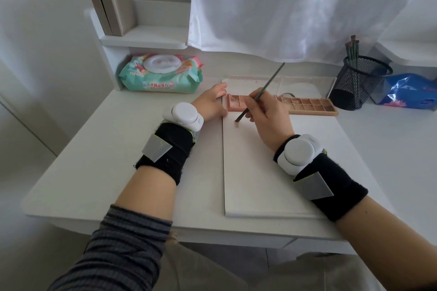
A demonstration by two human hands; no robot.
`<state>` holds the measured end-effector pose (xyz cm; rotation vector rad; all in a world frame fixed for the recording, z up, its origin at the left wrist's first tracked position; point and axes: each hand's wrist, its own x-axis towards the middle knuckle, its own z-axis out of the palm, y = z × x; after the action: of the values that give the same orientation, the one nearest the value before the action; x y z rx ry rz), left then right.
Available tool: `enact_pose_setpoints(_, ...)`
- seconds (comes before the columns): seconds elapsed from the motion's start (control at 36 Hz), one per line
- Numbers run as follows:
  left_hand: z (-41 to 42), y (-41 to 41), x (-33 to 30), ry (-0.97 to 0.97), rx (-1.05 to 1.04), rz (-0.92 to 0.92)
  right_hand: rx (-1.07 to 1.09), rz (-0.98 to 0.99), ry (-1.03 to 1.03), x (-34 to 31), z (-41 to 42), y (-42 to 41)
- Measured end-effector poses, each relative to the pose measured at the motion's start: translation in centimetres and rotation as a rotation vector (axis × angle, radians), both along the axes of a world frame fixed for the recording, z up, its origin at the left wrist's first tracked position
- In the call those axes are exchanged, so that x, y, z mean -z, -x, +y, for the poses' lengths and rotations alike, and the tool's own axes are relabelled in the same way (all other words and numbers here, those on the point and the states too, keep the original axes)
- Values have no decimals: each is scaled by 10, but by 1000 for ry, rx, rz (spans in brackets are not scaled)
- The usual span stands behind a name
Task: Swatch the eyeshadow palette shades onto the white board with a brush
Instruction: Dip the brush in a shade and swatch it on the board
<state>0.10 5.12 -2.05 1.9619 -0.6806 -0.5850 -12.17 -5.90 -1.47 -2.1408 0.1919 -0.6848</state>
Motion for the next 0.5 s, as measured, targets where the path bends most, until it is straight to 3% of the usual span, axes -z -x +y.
enact_pose_setpoints(0.5,0,0,0,-8,8,-14,-11,-26,-42,1,-1,0)
